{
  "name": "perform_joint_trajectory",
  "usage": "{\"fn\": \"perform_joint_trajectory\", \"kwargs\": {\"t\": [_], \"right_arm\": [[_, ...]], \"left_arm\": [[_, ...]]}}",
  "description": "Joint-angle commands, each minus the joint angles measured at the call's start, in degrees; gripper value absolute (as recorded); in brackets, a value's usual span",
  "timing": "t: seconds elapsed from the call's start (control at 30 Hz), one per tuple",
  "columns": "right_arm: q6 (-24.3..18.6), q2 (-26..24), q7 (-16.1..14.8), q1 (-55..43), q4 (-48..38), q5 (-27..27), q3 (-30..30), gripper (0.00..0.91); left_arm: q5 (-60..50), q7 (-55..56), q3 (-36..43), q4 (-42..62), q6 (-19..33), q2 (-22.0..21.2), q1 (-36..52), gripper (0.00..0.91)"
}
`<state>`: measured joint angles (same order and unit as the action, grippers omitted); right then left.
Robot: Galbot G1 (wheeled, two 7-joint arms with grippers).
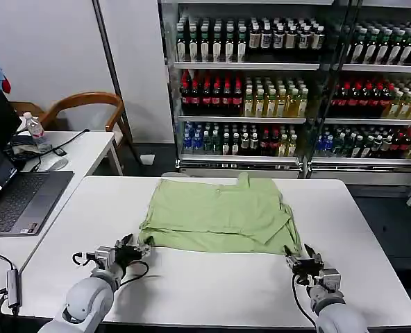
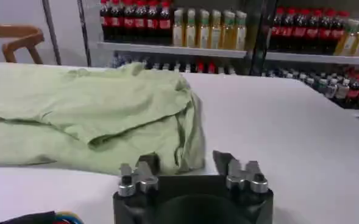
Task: Fold and organize the clothes.
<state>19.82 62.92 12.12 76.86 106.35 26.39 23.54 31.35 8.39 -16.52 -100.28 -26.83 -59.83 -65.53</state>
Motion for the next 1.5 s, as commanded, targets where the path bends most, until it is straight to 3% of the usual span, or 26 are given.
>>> {"fn": "perform_joint_trajectory", "kwargs": {"t": [0.03, 0.57, 1.03, 1.5], "right_arm": [[0.19, 0.18, 0.06, 0.14, -0.26, 0.38, -0.01, 0.0], [0.32, -0.23, -0.49, 5.37, 5.63, -0.82, 1.23, 0.0], [-1.0, -1.2, -1.02, 20.77, 16.78, -5.67, 4.88, 0.0], [-2.0, -0.48, -0.9, 30.29, 21.81, -8.04, 6.55, 0.0]], "left_arm": [[0.14, 0.85, 0.53, 0.36, -0.72, 0.0, 0.7, 0.05], [-1.36, -0.27, 0.08, -2.15, -1.14, -0.15, -2.1, 0.05], [-2.76, -0.41, -7.26, -17.48, 0.0, 0.88, -22.21, 0.05], [-3.08, -1.17, -13.49, -24.32, 1.15, 1.79, -32.37, 0.05]]}}
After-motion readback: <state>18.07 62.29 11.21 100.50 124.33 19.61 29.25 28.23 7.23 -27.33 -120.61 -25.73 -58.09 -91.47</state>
